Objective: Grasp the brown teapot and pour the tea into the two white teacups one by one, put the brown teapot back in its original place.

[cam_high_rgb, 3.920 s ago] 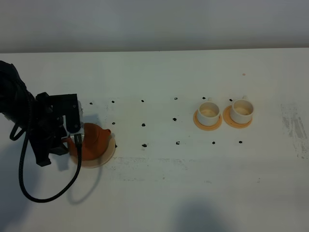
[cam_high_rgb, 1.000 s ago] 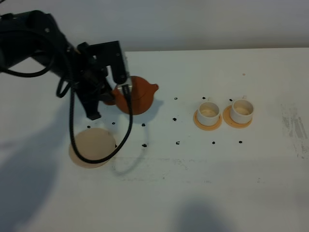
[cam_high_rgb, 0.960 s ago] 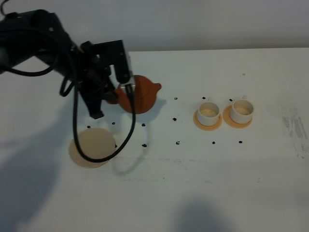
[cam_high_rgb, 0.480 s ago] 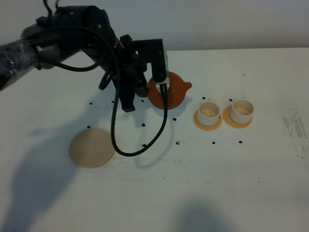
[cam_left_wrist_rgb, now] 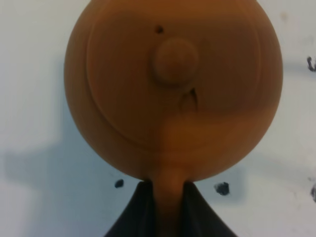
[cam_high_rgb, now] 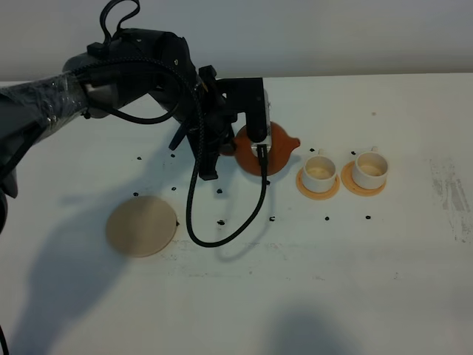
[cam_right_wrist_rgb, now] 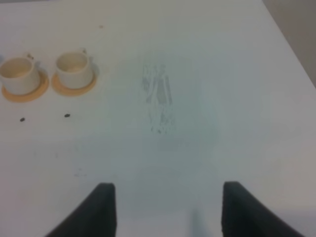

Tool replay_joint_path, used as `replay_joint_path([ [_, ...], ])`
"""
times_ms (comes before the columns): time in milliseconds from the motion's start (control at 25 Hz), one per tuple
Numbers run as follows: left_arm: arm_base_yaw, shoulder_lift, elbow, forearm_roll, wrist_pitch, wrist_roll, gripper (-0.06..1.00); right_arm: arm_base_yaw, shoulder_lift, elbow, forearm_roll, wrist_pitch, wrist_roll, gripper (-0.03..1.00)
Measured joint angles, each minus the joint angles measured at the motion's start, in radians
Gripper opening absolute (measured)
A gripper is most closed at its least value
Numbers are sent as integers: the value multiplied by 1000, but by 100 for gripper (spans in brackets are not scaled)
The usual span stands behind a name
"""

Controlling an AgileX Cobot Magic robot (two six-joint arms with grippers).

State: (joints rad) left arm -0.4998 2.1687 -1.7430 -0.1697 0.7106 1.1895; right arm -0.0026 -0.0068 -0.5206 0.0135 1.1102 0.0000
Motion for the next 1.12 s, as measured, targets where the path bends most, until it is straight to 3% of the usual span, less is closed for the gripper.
replay_joint_path([
  [1120, -55, 76, -40, 101, -151, -2, 8, 0, 0, 0, 0, 0, 0, 46],
])
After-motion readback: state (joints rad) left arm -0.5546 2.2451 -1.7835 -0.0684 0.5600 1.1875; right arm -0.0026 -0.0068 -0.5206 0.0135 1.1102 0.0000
